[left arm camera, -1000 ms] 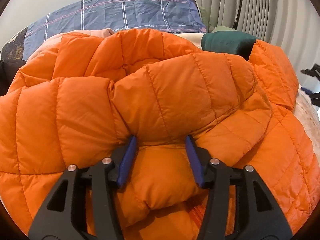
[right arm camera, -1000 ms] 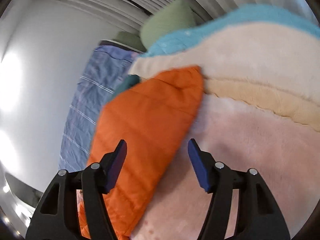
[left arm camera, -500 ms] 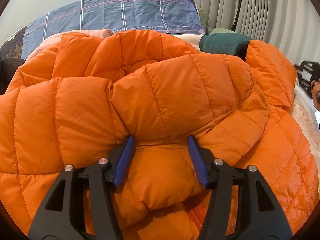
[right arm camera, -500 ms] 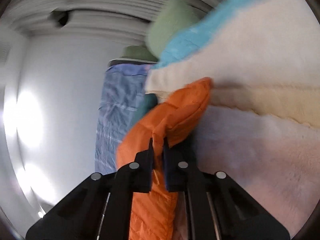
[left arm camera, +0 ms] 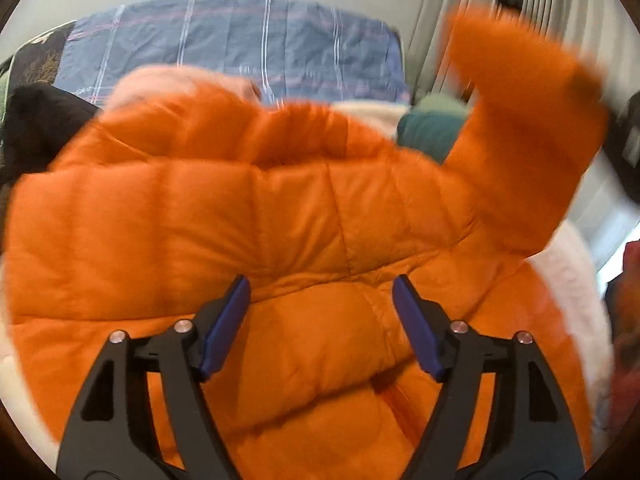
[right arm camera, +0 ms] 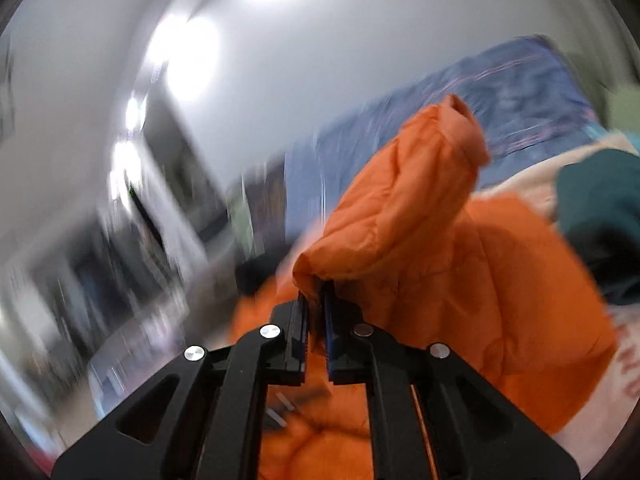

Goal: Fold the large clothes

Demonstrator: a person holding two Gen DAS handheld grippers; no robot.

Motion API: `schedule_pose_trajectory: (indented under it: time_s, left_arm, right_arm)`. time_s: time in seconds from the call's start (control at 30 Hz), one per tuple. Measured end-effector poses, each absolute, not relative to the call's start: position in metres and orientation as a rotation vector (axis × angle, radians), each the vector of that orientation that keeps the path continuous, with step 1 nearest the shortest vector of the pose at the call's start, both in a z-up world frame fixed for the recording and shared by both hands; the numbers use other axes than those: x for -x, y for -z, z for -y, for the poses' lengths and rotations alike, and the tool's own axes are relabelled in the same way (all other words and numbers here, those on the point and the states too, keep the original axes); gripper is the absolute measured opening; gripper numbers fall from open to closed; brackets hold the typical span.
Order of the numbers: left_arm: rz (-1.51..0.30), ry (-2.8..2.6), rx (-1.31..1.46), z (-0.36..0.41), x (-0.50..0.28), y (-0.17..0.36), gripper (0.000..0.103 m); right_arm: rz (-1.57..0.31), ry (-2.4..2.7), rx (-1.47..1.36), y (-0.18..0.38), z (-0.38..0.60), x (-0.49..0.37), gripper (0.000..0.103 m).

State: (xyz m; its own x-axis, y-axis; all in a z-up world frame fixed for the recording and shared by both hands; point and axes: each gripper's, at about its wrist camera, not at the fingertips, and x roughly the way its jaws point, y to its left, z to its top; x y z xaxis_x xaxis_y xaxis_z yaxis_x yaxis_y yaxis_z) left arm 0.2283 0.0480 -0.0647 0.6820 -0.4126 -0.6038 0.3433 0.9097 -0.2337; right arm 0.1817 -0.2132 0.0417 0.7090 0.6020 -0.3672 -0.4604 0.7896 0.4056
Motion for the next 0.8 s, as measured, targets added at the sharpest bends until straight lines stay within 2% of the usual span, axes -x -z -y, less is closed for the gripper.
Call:
schedule_pose_trajectory:
  time_s: [0.13,0.2,0.27,0.33,0.43,0.57,0.8]
  left_arm:
    - [-0.633,0.534,0.184,-0.080,-0.201,0.041,0.082]
    - [-0.630,0.571,0.210,-0.084,-0.196,0.038,0.085]
    - [-0.657,0.593,0.240,-0.084,-0.196,0.040,0.086]
    - [-0.690,0.600,0.254,-0.078,-0.200,0.045,0.086]
    - [-0.694,0.601,0.258,-0.075,-0.205,0.047,0.086]
    - [-0.684,0.576,0.296,-0.087,-0.207,0.051,0.088]
    - [-0.704,0.600,0.430,-0.105,-0.208,0.049,0.088]
  right_arm:
    - [-0.690,-0.604,-0.109,0.016,0.147,-0.183,0.009]
    - [-0.726,-0.591,-0.069,0.031,0.136,-0.180,0.014]
    - [-0.763,-0.592,-0.028,0.046,0.121,-0.173,0.027]
    - [-0.774,-0.593,0.023,0.055,0.109,-0.168,0.035]
    - [-0.734,-0.608,0.095,0.055,0.108,-0.165,0.038]
    - [-0.685,-0.623,0.170,0.050,0.111,-0.151,0.049]
    - [-0.723,-0.565,0.124,0.057,0.131,-0.156,0.050]
